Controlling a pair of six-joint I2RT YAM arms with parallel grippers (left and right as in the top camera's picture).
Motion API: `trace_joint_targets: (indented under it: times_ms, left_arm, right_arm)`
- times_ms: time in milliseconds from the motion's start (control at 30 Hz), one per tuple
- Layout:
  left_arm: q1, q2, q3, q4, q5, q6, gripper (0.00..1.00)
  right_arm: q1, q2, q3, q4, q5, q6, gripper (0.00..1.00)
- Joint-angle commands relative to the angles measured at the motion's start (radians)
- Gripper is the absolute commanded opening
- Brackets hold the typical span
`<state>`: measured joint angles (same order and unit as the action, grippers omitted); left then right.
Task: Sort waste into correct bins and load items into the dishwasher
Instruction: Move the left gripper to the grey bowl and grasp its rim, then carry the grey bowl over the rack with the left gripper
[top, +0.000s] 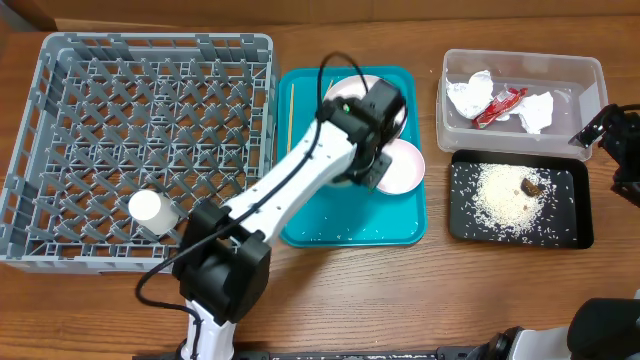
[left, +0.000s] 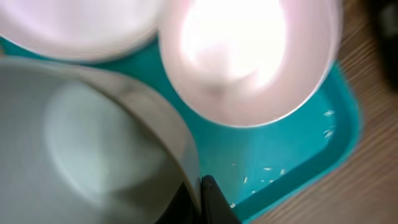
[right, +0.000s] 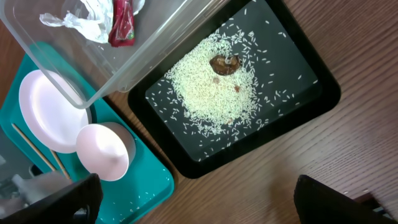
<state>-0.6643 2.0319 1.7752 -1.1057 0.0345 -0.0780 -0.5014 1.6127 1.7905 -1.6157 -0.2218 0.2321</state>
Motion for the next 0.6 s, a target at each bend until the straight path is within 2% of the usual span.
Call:
trace_joint_targets:
  times_ms: [0,133,300,567]
  left_arm:
    - [0.083,-0.054,0.203,-0.061,0.034,0.013,0.04]
    - [0.209,-0.054,0.292,-0.092,0.195,0.061,0.04]
    - [0.418,-0.054,0.294,-0.104,0.465,0.097,0.04]
    - [0.658,-0.054,0.294,-0.160,0.623,0.126,0.04]
  right_arm:
    - [0.002,-0.020,0.015,0.005,-0.008,0.003,1.00]
    - [0.002,-0.020,0.015,0.005,-0.008,0.003,1.00]
    - [0.002,-0.020,0.015,0.005,-0.008,0.003,1.00]
    - [0.002,-0.020,0.015,0.006,-0.007,0.003,1.00]
